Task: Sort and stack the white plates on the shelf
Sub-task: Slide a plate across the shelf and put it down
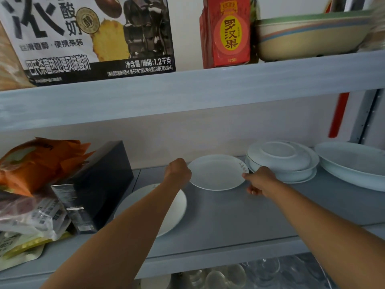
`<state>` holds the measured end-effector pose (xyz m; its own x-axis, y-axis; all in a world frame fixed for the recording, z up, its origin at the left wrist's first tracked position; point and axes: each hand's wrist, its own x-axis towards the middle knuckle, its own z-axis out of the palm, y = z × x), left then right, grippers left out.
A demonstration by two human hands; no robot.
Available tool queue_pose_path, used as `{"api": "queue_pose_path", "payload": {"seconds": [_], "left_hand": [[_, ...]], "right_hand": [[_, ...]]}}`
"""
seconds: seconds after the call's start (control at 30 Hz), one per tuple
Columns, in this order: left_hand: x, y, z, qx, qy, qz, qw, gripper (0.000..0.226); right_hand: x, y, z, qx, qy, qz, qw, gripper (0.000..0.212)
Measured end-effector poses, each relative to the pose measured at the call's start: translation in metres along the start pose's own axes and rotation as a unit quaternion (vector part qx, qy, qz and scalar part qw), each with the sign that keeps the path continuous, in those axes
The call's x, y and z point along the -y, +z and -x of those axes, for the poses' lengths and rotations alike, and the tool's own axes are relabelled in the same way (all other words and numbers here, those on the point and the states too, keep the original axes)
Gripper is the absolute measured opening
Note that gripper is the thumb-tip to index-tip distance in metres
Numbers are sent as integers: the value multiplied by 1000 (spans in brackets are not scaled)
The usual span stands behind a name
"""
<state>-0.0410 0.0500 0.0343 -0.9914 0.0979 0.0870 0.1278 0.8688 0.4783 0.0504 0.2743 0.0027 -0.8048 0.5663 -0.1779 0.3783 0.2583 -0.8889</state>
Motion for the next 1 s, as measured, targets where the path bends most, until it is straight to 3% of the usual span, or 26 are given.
{"api": "queue_pose_path", "payload": {"seconds": [0.5, 0.7, 0.8, 1.0], "left_hand": [[14, 16, -22, 53, -6, 0, 999, 28], [16, 13, -29, 38, -17, 46, 998, 26], [15, 2, -30, 33, -2, 78, 996, 6], [15, -19, 2, 41, -1, 144, 989, 14]], "right_hand": [[2, 21, -20, -6, 31, 5, 999, 8], [4, 22, -12, -40, 12, -2, 999, 8], [10, 16, -5, -60, -15, -11, 998, 11], [15, -8, 25, -37, -36, 8, 999, 13]]}}
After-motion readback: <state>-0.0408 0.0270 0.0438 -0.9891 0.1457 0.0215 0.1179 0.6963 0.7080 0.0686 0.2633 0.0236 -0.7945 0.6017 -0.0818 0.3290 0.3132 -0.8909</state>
